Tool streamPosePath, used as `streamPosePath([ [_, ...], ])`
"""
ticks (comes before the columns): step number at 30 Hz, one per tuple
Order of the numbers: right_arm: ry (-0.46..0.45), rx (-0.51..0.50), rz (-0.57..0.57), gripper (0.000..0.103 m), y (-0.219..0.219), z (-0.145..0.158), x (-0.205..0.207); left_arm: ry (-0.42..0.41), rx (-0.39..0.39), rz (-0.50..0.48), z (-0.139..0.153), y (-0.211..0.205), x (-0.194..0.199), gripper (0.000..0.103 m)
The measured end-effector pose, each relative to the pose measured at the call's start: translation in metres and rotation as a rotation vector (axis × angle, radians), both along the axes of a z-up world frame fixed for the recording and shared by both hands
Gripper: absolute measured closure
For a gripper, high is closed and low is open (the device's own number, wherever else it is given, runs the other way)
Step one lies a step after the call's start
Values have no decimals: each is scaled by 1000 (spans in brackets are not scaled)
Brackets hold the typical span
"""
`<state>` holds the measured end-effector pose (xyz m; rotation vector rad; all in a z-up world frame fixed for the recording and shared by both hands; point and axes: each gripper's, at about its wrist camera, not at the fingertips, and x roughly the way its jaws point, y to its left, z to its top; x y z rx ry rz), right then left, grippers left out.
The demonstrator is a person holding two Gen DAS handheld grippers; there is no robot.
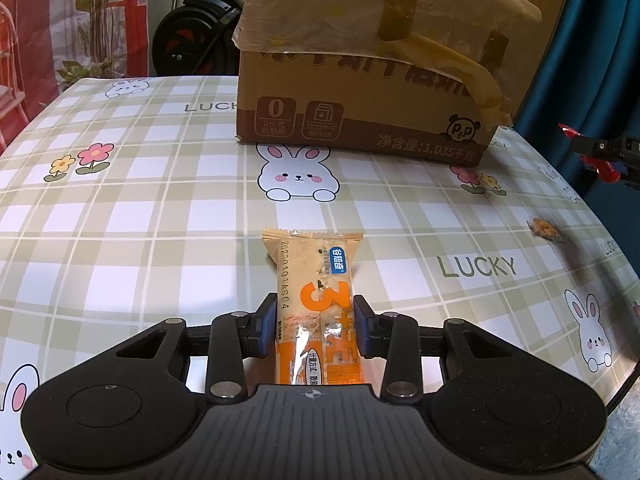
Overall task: Organize snacks
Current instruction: 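Carry the orange bar and red packet over the lined bin and open both grippers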
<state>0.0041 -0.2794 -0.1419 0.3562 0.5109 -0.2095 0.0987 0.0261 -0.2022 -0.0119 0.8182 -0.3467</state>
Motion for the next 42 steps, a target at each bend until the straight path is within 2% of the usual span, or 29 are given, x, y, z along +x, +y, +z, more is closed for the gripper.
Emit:
streamPosePath([
  [6,-60,-32,43,56,16,21,6,-3,1,-1,0,0,0,63],
  [14,-180,-115,127,56,38,74,21,8,-27,12,1,3,4,64],
  [21,-214,-165,184,56,48,101,42,-40,-57,29,20,7,9,64],
  [23,-221,-175,193,56,51,107,47,-69,-69,31,34,7,10,64],
  [28,-250,-193,211,56,54,124,63,-216,-92,19,87,7,19,64],
  [34,-258,-234,267,56,63,144,114,-391,-107,3,167,-5,68,64],
  [38,-222,-300,315,56,79,150,160,-432,-110,10,201,-24,115,64],
  [42,-190,-309,327,55,87,149,192,-411,-95,9,212,-44,158,64],
])
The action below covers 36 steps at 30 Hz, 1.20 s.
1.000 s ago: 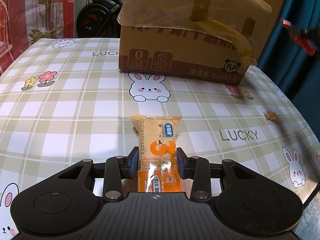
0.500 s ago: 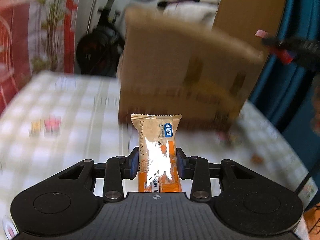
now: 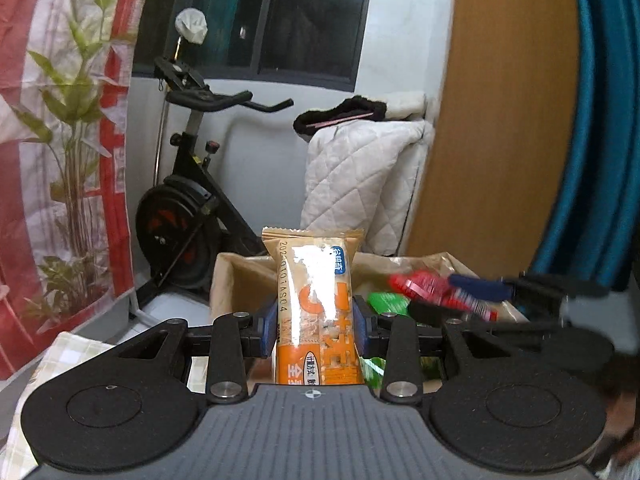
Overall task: Organize snacks
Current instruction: 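Carry the orange bar and red packet over the lined bin and open both grippers, then move both tools to the small clear packet with brown snack on the table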
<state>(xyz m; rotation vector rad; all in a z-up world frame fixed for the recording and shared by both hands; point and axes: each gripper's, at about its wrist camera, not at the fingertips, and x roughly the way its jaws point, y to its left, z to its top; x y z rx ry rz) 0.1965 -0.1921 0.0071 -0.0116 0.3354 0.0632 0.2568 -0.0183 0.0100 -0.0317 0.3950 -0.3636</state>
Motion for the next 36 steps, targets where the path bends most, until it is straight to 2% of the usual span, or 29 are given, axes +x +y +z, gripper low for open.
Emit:
streamPosePath([
  [3,23,4,6,50,1,-6,15,11,16,-11,-3,-6,17,63],
  [5,47,13,14,42,0,-12,24,21,21,-9,-6,-5,22,57],
  [6,62,14,19,40,0,-14,26,27,16,-4,-7,-2,22,49],
  [7,70,12,19,36,-1,-17,26,26,8,3,-8,2,22,45],
  [10,67,17,25,28,-1,-18,18,37,3,13,-12,14,17,45],
  [18,31,59,18,30,-19,-8,-34,17,-6,26,-7,23,-17,46],
  [24,26,42,-15,32,-37,-12,-81,15,-30,-3,-9,15,-51,46],
  [31,107,111,-111,36,-68,-57,-137,57,-41,-93,-40,-19,-85,46],
  [36,202,140,-177,44,-81,-108,-170,164,-31,-190,-79,-50,-91,49],
])
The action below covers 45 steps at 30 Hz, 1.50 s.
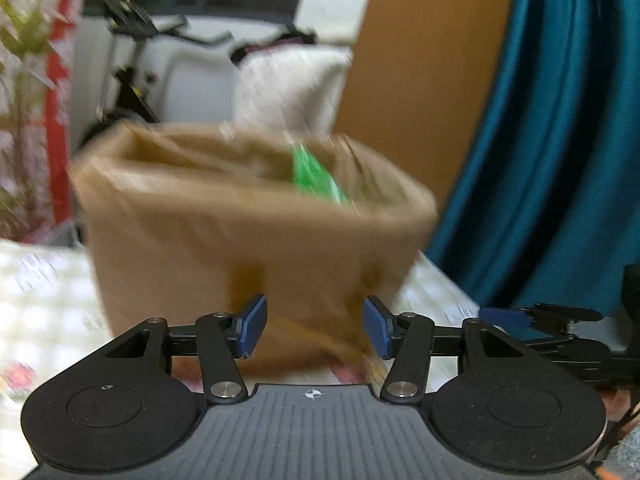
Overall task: Organize snacks
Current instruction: 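Move both tools to the small clear packet with brown snack on the table, then grasp the small clear snack packet with the left gripper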
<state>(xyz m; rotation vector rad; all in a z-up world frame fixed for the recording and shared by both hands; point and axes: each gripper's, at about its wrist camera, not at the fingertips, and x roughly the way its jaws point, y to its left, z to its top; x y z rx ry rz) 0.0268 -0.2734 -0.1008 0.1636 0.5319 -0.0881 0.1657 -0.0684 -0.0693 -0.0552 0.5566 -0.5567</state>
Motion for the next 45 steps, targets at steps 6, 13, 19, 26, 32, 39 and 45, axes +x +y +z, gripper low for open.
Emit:
streamPosePath([
  [6,130,48,-10,60,-4,-60,-29,123,33,-104,-43,-34,10,55],
  [13,251,-28,21,67,5,-95,-25,240,57,-202,-83,-67,24,57],
  [19,284,-27,21,67,3,-106,-24,301,56,-281,-108,-92,23,57],
  [26,282,-16,17,69,-4,-110,-21,360,39,-317,-128,-114,30,57],
  [32,281,-24,30,77,-4,-111,-19,393,39,-331,-139,-127,34,57],
  [39,280,-34,46,84,-1,-110,-18,378,59,-353,-145,-131,32,59],
  [45,278,-41,55,89,0,-109,-17,371,70,-381,-144,-132,29,81],
])
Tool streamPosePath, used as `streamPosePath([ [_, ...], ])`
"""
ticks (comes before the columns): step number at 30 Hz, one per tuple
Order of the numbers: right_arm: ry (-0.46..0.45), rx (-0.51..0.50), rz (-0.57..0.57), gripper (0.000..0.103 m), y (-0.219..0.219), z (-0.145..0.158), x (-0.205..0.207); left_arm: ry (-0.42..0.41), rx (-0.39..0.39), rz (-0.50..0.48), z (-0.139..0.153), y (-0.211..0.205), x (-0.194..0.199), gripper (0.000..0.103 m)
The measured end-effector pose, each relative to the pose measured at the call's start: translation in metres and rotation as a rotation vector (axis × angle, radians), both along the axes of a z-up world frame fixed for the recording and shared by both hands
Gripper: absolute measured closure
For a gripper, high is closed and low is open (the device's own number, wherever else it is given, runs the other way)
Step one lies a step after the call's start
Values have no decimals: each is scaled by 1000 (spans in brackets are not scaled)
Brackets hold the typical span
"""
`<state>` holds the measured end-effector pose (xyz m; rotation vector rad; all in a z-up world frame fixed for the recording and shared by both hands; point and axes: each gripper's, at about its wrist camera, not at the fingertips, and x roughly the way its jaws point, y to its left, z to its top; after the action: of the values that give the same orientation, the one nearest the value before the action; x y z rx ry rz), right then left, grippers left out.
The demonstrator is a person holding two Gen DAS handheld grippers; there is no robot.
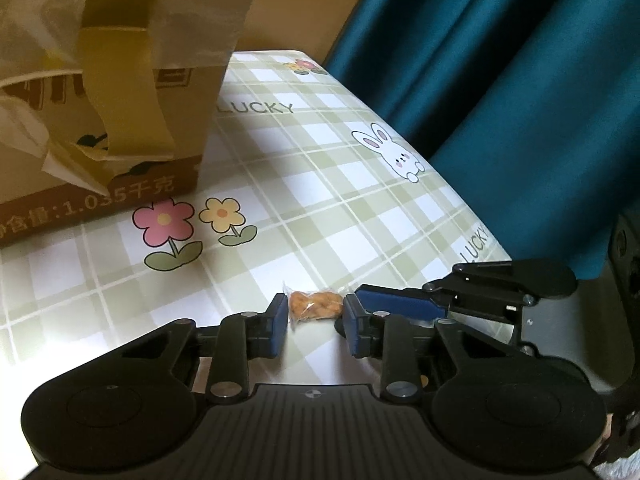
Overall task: Organize snacks
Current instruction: 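Grasp the small clear snack packet with the left gripper, then carry the small clear packet over the lined bin and open the left gripper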
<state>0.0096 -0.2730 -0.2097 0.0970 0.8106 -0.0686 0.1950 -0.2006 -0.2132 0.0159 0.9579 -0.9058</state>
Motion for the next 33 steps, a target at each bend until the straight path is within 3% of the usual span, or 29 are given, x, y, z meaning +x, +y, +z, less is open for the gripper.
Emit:
streamPosePath([
  [1,0,1,3,91,0,0,0,-4,17,2,0,-1,0,87],
  [9,-5,-2,6,92,2,3,2,-27,4,5,6,7,-2,87],
  [16,-44,-30,9,92,8,24,4,-114,-22,14,37,19,-12,87],
  [25,-150,-106,53,92,31,80,19,-217,-93,87,92,55,-15,87],
  [33,-265,-192,118,92,57,146,46,-360,-162,168,158,94,-12,87],
])
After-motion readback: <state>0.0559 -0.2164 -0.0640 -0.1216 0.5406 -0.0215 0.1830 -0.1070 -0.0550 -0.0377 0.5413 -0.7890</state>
